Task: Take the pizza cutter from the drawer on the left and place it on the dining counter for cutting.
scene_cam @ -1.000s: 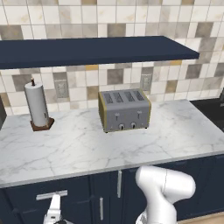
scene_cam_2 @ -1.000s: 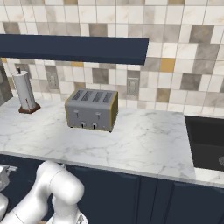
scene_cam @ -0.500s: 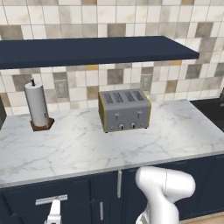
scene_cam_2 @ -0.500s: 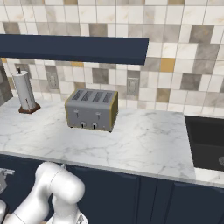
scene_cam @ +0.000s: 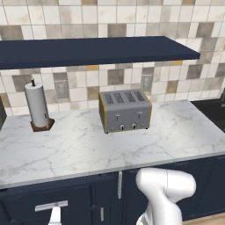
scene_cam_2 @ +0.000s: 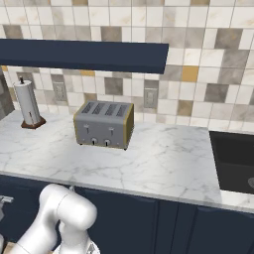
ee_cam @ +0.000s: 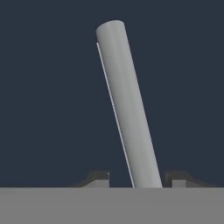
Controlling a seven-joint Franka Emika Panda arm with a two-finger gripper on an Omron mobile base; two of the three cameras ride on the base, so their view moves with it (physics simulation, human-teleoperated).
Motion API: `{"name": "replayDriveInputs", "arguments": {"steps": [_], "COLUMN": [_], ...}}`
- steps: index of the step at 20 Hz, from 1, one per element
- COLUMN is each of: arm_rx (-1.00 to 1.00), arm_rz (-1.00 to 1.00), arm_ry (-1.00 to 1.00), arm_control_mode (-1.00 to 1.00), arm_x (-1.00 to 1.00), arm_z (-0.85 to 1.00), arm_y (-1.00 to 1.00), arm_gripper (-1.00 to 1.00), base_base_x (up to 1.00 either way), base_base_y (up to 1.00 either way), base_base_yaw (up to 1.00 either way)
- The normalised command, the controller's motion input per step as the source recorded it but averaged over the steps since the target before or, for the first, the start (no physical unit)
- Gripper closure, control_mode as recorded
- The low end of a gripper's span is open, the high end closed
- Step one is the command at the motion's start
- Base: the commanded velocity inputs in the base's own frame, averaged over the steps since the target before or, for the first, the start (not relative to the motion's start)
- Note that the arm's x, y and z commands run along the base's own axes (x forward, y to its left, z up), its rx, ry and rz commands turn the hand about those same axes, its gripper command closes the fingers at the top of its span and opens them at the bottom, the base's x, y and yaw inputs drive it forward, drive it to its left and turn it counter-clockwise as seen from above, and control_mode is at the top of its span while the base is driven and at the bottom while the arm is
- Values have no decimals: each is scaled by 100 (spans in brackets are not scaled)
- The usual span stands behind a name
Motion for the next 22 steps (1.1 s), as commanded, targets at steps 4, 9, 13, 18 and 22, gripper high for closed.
{"name": "replayDriveInputs", "arguments": {"steps": [4,9,13,18,22], "arm_rx": [0,0,0,0,0], "arm_rz": [0,0,0,0,0], "arm_ry": [-3,-3,-1,0,-1], "arm_control_mode": [-100,-100,-100,-100,-100], "arm_x": [-52,-55,-56,-57,-59], "arm_z": [-34,-35,-35,-34,-33], "arm_y": [37,36,34,31,32], "arm_gripper": [100,100,100,100,100], "base_base_x": [0,0,0,0,0], "base_base_y": [0,0,0,0,0], "base_base_yaw": [0,0,0,0,0]}}
